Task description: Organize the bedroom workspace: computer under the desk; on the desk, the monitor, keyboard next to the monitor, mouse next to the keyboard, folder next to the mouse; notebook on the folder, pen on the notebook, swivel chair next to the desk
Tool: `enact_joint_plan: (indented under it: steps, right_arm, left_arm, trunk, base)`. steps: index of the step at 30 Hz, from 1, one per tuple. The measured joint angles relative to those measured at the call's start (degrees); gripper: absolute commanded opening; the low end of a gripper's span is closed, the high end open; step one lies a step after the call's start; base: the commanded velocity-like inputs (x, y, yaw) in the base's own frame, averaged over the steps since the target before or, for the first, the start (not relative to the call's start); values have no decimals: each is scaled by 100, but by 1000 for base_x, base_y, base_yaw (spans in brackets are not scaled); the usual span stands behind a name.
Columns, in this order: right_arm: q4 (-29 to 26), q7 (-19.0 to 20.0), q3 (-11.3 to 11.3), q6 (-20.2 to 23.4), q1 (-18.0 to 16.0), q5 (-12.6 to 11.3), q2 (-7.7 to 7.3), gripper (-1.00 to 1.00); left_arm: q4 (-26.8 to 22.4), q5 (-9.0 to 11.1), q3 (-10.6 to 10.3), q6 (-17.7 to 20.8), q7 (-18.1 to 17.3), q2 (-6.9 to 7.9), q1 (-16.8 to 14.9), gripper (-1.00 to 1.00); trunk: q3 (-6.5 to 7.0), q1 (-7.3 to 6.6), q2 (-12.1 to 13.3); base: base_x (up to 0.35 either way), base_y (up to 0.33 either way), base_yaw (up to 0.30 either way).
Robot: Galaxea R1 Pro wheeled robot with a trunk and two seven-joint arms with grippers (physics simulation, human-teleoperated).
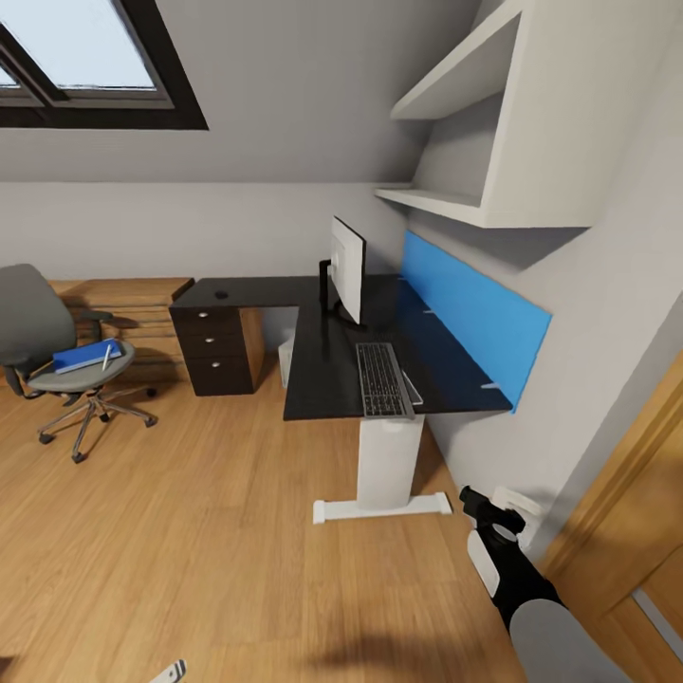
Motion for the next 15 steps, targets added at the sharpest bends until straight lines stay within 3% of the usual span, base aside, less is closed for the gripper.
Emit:
enact_joint_plan:
  steps: [3,9,13,15]
  right_arm:
    - [-21,-5,58,15,0,-11,59,100]
    - [-106,-24,122,2,1,-19,421,100]
    - [-156,9,122,3,-4,-86,487,100]
    - [-235,80,116,3,-6,-265,508,100]
  left_arm:
    - [2,-3,-1,0,-1,2,0,100]
    - [3,-3,2,0,0,9,0,100]
    - [3,-7,9,0,1,18,0,100]
    - [3,-9,11,0,1,21,0,100]
  trunk:
    - [-54,66,-120]
    - [-162,198,-361]
    - [-233,286,-522]
    - [-269,330,-602]
  base:
    - [0,0,0]
    - [0,0,0]
    - [0,0,0]
    - [0,0,0]
